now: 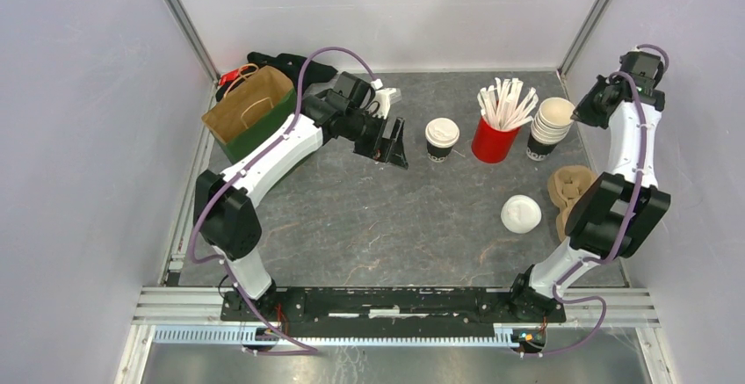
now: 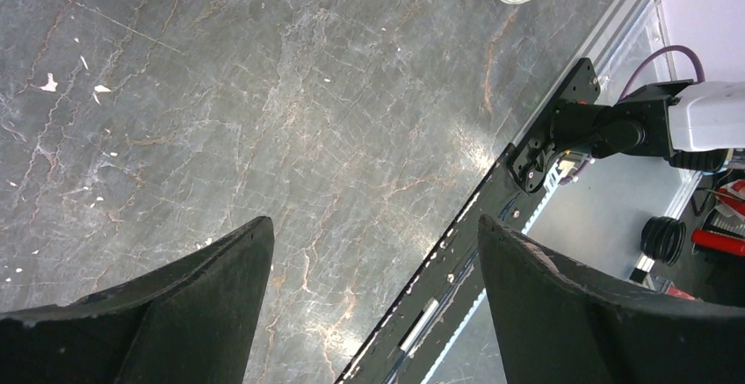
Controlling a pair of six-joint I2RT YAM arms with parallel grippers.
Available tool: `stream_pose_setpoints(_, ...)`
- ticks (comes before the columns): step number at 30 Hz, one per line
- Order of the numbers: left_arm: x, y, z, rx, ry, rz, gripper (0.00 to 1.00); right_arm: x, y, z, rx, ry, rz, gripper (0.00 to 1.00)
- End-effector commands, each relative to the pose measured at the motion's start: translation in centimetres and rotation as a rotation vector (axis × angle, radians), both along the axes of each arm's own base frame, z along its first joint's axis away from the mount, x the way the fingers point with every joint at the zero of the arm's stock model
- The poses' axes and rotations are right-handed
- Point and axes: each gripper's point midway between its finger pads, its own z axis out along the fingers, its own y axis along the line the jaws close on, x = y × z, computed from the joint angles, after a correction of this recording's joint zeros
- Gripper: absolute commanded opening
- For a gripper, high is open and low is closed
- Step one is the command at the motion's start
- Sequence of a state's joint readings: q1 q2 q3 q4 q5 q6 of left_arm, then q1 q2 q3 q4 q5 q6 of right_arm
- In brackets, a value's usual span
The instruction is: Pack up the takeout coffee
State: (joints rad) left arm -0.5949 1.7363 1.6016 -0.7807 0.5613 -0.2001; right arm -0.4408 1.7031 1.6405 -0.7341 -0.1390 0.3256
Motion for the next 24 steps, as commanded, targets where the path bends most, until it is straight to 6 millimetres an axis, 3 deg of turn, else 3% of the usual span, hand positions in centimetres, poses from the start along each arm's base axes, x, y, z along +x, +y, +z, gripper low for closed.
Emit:
stream_pose_setpoints(1, 0.5, -0.5, 1.4, -0.034, -0.039, -0.035, 0.92, -0.3, 0.1, -0.7, 0.026, 0.041, 0.037, 0.00)
stream_pose_setpoints(5, 0.6, -0.4, 1.4, -0.028, -0.044, -0.029, 0.92, -0.1, -0.4, 0.2, 0.001, -0.017, 0.017, 0.01)
stream_pose_setpoints(9, 0.7, -0.5, 1.2, -0.029, -0.040, -0.031, 0.92, 0.3, -0.2, -0.3, 0.021, 0.011, 0.041, 0.18)
stream_pose_setpoints(14, 0.6, -0.4, 1.1, -0.027, -0.032, -0.030, 0.92, -0.2, 0.0, -0.9, 0.016, 0.015, 0.042, 0.23)
stream_pose_setpoints(17, 0.5, -0.4, 1.0, -0.027, -0.031, -0.030, 0.92, -0.3, 0.0, -1.0, 0.014, 0.026, 0.048, 0.19)
stream_pose_setpoints(20, 0.6, -0.5, 1.1, -0.030, -0.030, -0.031, 0.92, -0.3, -0.1, -0.8, 0.012, 0.024, 0.041, 0.06)
stream_pose_setpoints(24, 0.6, -0.6, 1.0, -0.030, -0.027, -0.032, 0.92, -0.3, -0.2, -0.4, 0.009, 0.029, 0.042, 0.01)
